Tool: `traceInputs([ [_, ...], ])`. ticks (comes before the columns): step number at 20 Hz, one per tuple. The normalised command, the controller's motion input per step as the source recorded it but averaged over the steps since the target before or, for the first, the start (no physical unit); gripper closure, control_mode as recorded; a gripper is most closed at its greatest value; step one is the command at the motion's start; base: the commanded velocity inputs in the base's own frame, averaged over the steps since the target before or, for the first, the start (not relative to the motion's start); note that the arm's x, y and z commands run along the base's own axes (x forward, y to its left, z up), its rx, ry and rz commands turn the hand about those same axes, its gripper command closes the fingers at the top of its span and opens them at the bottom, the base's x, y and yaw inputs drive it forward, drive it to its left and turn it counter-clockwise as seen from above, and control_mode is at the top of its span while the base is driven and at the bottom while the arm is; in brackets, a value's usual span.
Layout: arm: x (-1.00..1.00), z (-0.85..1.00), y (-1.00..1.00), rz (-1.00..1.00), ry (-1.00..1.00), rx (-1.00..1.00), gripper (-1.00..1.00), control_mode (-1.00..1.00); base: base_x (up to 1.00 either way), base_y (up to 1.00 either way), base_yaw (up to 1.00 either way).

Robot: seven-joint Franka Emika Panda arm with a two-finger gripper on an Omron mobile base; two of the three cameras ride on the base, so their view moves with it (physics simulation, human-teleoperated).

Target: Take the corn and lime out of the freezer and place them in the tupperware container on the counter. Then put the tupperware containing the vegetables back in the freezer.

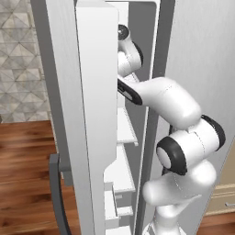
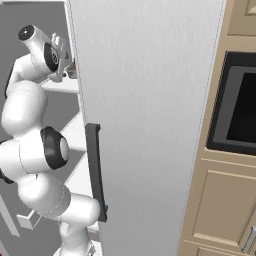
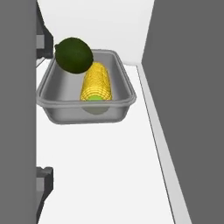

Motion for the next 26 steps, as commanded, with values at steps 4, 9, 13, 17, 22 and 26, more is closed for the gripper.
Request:
traceInputs([
  [4,-0.4,0.17,-0.46,0.0,-0.07,0.01,-1.0,-1.0,0.0,0.0,0.0],
  [9,-0.61,0.09,-0.27,0.05,-0.06,0.02,-1.0,-1.0,0.0,0.0,0.0],
  [13,-0.91,0.23,-0.31,0.11,-0.08,0.02,-1.0,-1.0,0.0,0.0,0.0],
  [17,-1.0,0.31,-0.38,0.14,-0.09,0.01,-1.0,-1.0,0.0,0.0,0.0],
  [22,-1.0,0.21,-0.27,0.14,-0.08,0.0,-1.0,-1.0,0.0,0.0,0.0],
  [26,-1.0,0.17,-0.2,0.11,-0.04,0.0,-1.0,-1.0,0.0,0.0,0.0],
])
